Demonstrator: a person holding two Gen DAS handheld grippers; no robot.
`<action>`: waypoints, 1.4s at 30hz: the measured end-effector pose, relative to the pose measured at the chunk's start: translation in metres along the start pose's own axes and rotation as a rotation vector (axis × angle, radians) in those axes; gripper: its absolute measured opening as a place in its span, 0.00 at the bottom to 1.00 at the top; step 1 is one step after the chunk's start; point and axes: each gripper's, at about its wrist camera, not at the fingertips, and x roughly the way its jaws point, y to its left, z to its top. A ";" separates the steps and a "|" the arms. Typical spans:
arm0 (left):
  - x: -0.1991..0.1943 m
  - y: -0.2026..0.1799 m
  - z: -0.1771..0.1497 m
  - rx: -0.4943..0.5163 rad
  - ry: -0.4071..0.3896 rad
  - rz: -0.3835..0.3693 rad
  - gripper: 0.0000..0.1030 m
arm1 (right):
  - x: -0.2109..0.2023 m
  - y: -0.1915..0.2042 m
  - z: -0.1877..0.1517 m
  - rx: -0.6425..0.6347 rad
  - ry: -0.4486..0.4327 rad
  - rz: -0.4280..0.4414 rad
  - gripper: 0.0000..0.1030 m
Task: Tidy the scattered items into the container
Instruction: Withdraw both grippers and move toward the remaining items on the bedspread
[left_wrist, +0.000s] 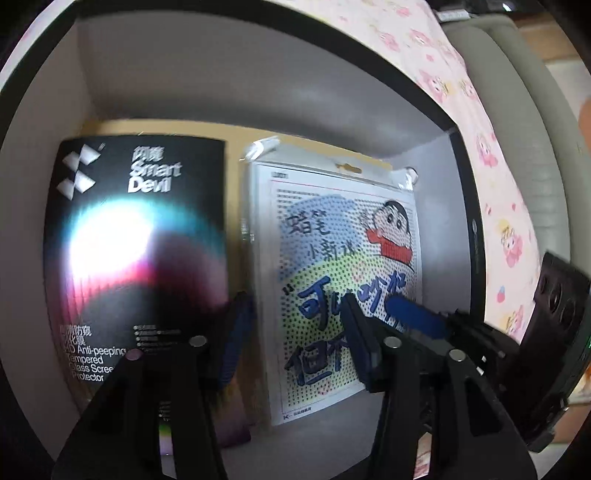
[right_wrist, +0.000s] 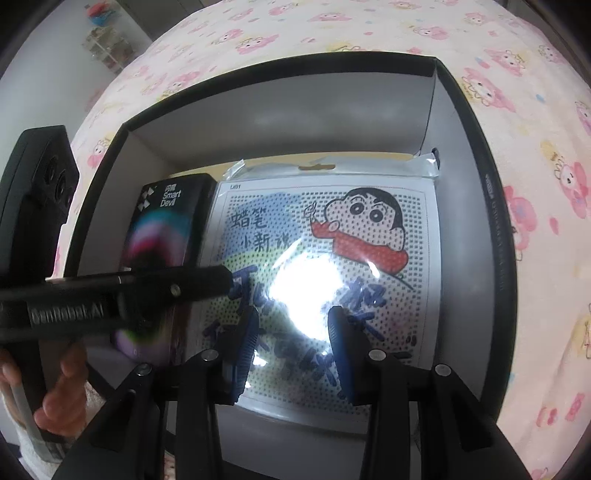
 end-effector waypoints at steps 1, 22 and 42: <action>0.000 -0.003 -0.001 0.012 0.000 0.001 0.58 | 0.000 0.001 0.000 -0.004 -0.002 -0.004 0.34; -0.095 -0.040 -0.077 0.170 -0.433 0.071 0.68 | -0.058 0.030 -0.026 -0.043 -0.261 -0.224 0.51; -0.189 -0.021 -0.163 0.242 -0.570 0.155 0.76 | -0.137 0.109 -0.096 -0.052 -0.452 -0.143 0.69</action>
